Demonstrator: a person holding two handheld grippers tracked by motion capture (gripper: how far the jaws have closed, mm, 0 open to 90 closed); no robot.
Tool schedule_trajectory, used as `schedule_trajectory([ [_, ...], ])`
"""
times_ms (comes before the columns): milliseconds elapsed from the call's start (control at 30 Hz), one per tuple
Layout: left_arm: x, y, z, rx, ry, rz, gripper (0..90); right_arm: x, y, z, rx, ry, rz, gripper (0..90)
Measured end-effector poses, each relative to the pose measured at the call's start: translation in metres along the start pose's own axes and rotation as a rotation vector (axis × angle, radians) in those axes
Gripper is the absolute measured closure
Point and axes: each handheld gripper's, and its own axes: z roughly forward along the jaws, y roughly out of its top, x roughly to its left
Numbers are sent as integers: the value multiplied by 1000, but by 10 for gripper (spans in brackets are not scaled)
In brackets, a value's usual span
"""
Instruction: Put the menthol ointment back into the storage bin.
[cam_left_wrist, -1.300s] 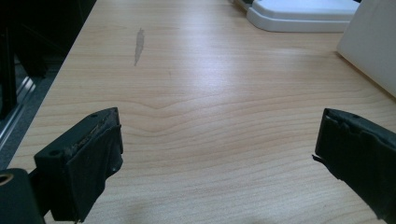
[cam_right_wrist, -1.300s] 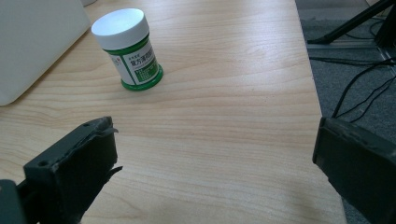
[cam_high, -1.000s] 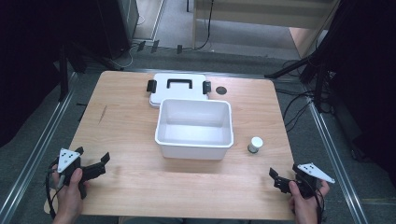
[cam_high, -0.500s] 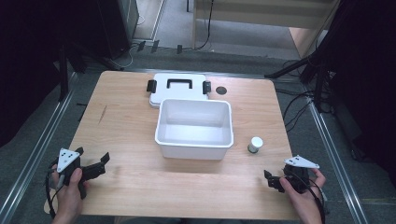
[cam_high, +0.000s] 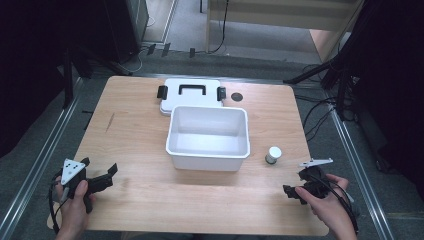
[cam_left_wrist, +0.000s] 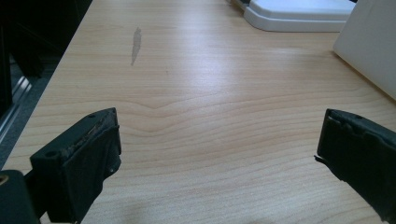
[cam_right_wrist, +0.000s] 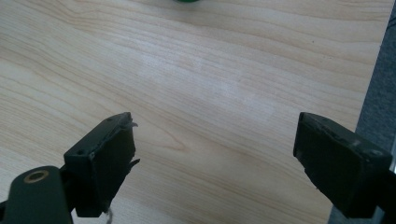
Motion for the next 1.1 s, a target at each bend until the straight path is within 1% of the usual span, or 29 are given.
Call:
schedule_trajectory([
  [100, 0, 0, 0, 2, 1, -3, 2, 0, 11, 1, 65, -29, -2, 134],
  [167, 1, 0, 0, 2, 1, -4, 2, 1, 18, 1, 104, -26, -1, 135],
  [267, 0, 0, 0, 0, 2, -4, 2, 4, 27, 2, 150, -22, -9, 137],
  [400, 0, 0, 0, 1, 4, -4, 2, 6, 39, 3, 196, -39, -28, 140],
  [433, 0, 0, 0, 2, 3, -4, 2, 7, 41, 2, 205, -45, -23, 145],
  [600, 1, 0, 0, 3, 1, -4, 2, 10, 56, 2, 236, -55, -49, 171],
  [700, 1, 0, 0, 5, 0, -2, 2, 12, 65, 3, 257, -50, -58, 182],
  [800, 1, 0, 0, 5, 0, -2, 2, 14, 74, 4, 271, -61, -59, 182],
  [867, 1, 0, 0, 5, 0, -2, 2, 15, 80, 6, 276, -69, -69, 188],
  [967, 1, 0, 0, 5, -2, -1, 2, 16, 88, 10, 292, -45, -85, 216],
  [1100, 1, 0, 0, 5, -3, -1, 2, 18, 99, 16, 306, -36, -96, 231],
])
